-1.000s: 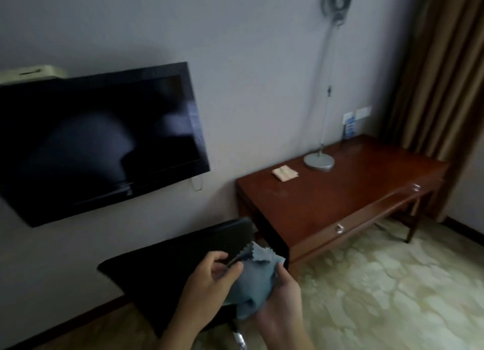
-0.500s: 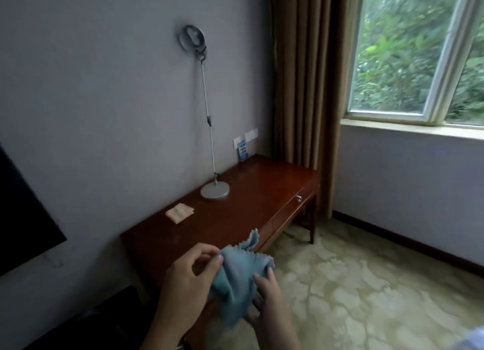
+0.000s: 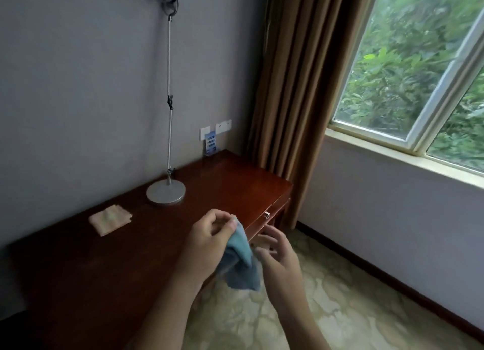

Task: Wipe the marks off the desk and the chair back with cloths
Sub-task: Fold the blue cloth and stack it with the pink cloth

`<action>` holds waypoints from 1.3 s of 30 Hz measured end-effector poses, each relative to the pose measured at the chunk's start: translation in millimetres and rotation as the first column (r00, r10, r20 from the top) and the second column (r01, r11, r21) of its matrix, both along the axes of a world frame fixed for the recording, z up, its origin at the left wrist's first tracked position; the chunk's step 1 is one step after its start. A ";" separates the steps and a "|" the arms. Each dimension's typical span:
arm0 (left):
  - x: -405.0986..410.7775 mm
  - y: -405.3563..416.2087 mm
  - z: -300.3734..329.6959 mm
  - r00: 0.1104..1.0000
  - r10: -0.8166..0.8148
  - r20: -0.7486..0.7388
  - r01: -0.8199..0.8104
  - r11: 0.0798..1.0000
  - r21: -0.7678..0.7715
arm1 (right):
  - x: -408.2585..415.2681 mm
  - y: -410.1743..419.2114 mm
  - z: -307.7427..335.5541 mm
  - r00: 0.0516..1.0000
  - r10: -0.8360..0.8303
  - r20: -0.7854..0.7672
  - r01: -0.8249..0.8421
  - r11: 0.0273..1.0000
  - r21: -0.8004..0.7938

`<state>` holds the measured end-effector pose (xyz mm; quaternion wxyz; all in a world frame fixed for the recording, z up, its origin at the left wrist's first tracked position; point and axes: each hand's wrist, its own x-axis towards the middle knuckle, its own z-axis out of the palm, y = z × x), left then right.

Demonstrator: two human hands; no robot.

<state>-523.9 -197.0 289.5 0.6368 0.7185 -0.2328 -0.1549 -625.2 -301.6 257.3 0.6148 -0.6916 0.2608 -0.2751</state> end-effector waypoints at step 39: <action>371.9 -49.8 0.0 0.933 -0.172 0.317 -0.132 0.656 0.743 | 473.3 -191.7 -4.7 0.495 0.434 -0.753 -0.732 -0.260 -0.630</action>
